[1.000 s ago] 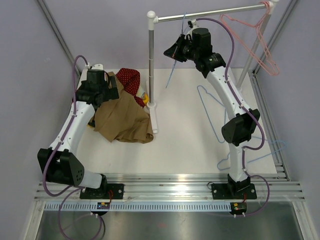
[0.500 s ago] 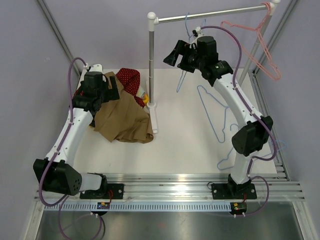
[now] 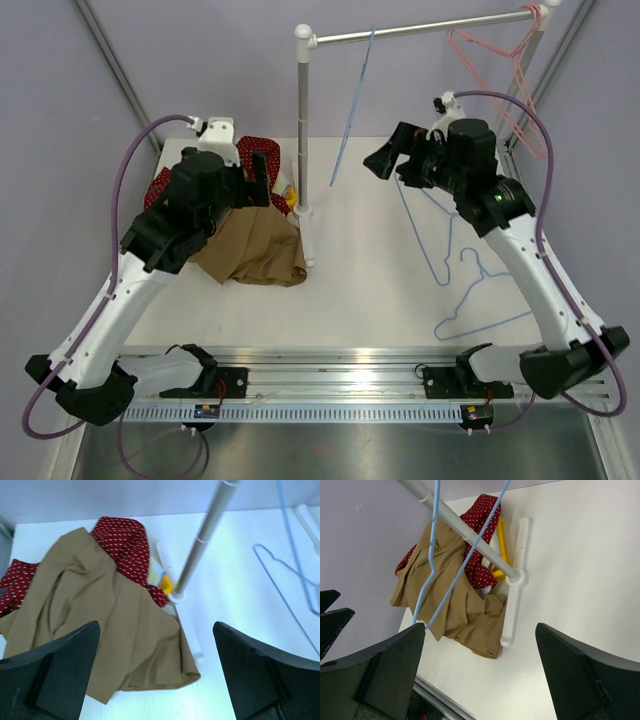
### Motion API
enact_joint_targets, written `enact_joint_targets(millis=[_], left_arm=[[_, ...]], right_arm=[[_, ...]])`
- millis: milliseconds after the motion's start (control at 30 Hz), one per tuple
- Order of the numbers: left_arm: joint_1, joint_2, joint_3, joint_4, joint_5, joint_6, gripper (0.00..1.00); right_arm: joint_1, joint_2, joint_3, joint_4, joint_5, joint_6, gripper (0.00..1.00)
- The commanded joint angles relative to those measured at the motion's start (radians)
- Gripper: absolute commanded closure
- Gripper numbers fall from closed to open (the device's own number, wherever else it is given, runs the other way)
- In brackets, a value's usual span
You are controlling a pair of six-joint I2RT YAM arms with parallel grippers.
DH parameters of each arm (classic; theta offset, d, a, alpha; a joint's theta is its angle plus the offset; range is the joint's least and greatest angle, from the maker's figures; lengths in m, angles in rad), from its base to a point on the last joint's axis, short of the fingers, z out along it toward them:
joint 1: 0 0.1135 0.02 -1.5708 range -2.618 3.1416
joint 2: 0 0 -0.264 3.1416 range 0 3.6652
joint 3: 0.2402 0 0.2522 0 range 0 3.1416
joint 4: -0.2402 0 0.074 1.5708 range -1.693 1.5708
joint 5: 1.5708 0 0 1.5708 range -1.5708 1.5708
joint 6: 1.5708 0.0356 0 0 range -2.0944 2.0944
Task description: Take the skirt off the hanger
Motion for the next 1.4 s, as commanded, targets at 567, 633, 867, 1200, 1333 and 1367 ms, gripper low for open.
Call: enact_joint_targets(millis=[567, 633, 867, 1200, 1333, 1367], left_arm=[[-0.705, 0.628, 0.18, 0.267, 0.132, -0.08, 0.01], [-0.705, 0.752, 0.273, 0.283, 0.175, -0.073, 0.01], [-0.697, 1.073, 0.534, 0.326, 0.224, -0.036, 0.01], [-0.537, 1.383, 0.806, 0.37, 0.269, -0.126, 0.01], [-0.501, 1.466, 0.892, 0.376, 0.299, -0.122, 0.01], [-0.495, 1.478, 0.9, 0.384, 0.315, -0.131, 0.01]], right_arm=[[-0.003, -0.703, -0.229, -0.358, 0.577, -0.031, 0.01], [-0.002, -0.764, -0.23, -0.367, 0.593, -0.023, 0.01], [-0.003, -0.867, -0.244, -0.442, 0.693, -0.032, 0.02], [-0.003, -0.855, -0.276, -0.431, 0.674, -0.037, 0.02], [-0.003, -0.834, -0.273, -0.418, 0.673, -0.043, 0.02], [-0.002, -0.831, -0.273, -0.418, 0.674, -0.041, 0.02]])
